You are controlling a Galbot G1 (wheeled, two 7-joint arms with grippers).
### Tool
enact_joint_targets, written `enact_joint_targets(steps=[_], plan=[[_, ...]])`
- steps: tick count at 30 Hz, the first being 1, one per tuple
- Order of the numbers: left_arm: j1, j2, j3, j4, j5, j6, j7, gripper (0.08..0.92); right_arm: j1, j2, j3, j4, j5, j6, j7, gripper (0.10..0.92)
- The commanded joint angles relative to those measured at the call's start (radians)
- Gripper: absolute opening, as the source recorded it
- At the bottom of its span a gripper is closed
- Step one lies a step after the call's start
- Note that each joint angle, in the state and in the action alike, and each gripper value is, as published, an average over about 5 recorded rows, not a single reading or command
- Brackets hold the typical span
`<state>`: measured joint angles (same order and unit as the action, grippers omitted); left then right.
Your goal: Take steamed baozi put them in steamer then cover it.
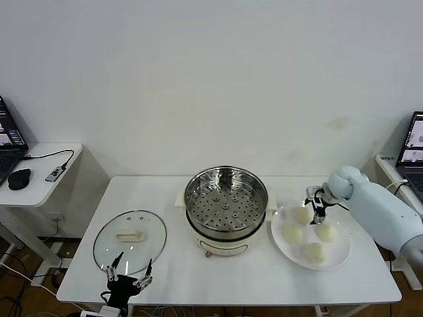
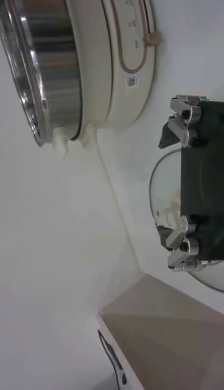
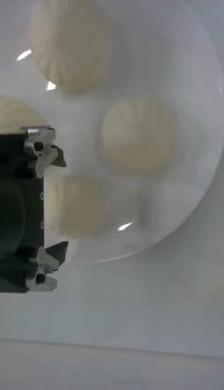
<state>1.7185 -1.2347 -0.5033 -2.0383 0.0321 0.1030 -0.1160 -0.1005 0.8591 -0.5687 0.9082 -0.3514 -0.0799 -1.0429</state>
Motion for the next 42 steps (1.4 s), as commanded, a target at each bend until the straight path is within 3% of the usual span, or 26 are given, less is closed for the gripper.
enact_joint_targets(steps=[1,13,21,34,42], plan=[[0.000,0.001,-0.001,0.001,0.001,0.000,0.000,0.823,0.002,0.020,-0.006,-0.032,-0.003,-0.004,0.005,0.715],[0.002,-0.002,0.001,-0.002,0.003,-0.001,0.002,0.823,-0.013,0.023,0.006,-0.029,-0.012,-0.017,0.015,0.602],[0.003,0.003,-0.001,-0.008,0.003,-0.001,0.003,0.823,0.010,-0.009,-0.009,0.024,0.025,-0.025,0.016,0.476],[0.000,0.009,0.009,-0.020,-0.002,0.001,0.007,0.823,0.306,-0.206,-0.212,0.300,0.285,-0.077,-0.002,0.488],[-0.001,0.017,0.012,-0.028,-0.011,0.002,0.008,0.823,0.592,-0.171,-0.389,0.340,0.458,-0.089,-0.007,0.492]])
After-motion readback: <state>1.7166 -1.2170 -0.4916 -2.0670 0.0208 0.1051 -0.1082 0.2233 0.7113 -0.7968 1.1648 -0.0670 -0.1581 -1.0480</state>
